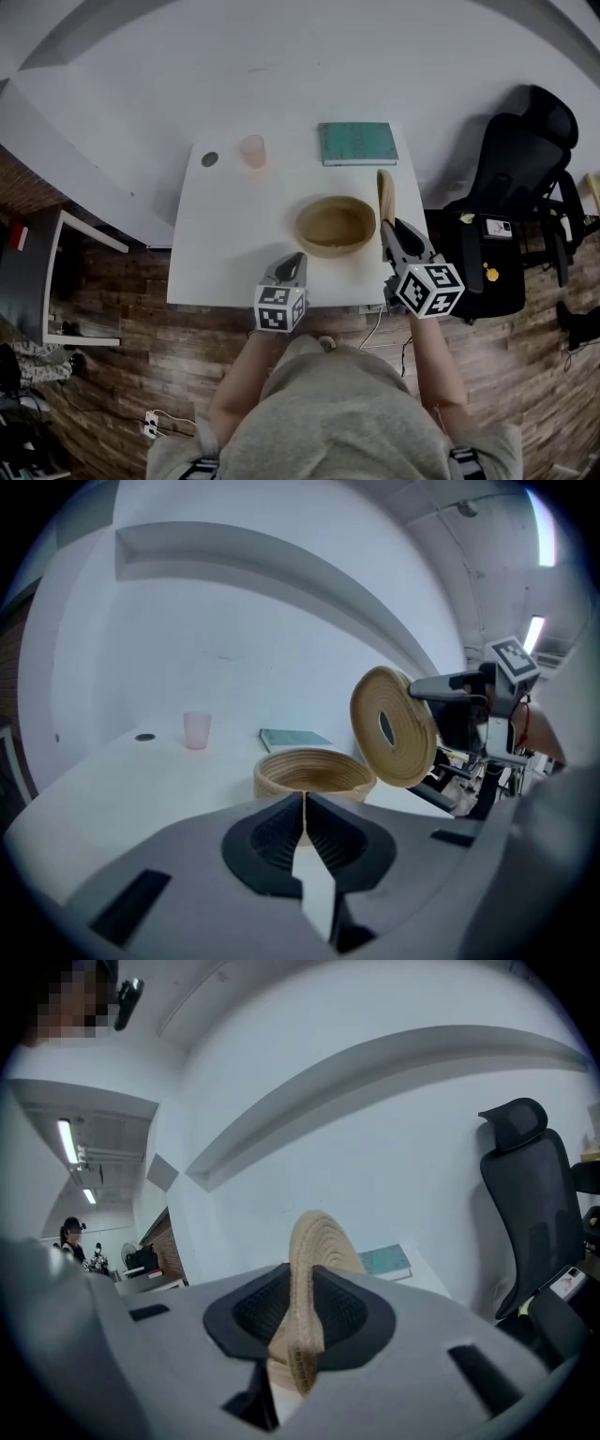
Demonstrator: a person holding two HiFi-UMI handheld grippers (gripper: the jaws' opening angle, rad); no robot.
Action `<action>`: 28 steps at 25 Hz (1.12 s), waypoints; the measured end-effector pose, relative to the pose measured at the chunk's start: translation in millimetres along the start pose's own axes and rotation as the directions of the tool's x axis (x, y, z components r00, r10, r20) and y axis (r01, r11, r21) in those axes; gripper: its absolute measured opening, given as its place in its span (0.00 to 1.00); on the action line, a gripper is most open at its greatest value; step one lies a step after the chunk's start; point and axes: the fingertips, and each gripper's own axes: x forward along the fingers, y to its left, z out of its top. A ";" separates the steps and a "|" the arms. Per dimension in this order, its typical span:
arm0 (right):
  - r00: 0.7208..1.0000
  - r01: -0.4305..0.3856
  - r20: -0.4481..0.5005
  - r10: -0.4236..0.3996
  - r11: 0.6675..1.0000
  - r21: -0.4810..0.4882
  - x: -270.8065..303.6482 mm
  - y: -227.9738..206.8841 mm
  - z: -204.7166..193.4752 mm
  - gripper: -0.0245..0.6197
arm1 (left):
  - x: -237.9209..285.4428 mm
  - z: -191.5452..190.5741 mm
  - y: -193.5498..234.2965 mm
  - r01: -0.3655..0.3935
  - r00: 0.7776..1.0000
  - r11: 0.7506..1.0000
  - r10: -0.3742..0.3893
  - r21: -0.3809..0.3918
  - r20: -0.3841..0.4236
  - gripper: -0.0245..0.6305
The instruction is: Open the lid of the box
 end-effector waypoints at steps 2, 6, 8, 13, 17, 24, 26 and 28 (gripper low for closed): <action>1.000 -0.005 0.010 0.005 1.000 0.012 -5.9 3.7 0.5 0.16 | -6.3 5.7 -2.7 0.005 1.000 1.000 -0.005 -0.001 0.016 0.06; 1.000 -0.011 0.029 0.010 0.999 0.043 -20.6 14.5 -0.5 0.16 | -23.2 15.7 -8.5 0.022 0.998 1.000 -0.021 -0.008 0.052 0.05; 0.999 -0.009 0.034 0.007 0.999 0.051 -29.3 21.4 -2.3 0.16 | -33.4 19.0 -11.1 0.031 0.997 0.999 -0.030 -0.010 0.067 0.05; 0.999 0.006 0.043 -0.009 0.998 0.070 -54.1 38.3 -8.7 0.16 | -59.9 21.1 -18.2 0.047 0.995 0.999 -0.046 -0.015 0.093 0.05; 0.999 0.015 0.049 -0.018 0.997 0.075 -78.8 56.3 -14.9 0.16 | -87.9 17.4 -26.6 0.060 0.992 0.998 -0.059 -0.009 0.107 0.05; 0.997 0.016 0.069 -0.023 0.995 0.096 -125.0 101.3 -30.0 0.16 | -150.5 8.4 -37.8 0.085 0.986 0.996 -0.084 -0.006 0.142 0.05; 0.997 0.016 0.075 -0.023 0.995 0.096 -138.0 114.8 -33.8 0.16 | -168.2 2.6 -38.4 0.088 0.985 0.996 -0.086 -0.011 0.147 0.05; 0.997 0.013 0.081 -0.021 0.995 0.097 -152.0 128.4 -37.9 0.16 | -186.1 -5.5 -39.0 0.086 0.985 0.996 -0.083 -0.016 0.149 0.05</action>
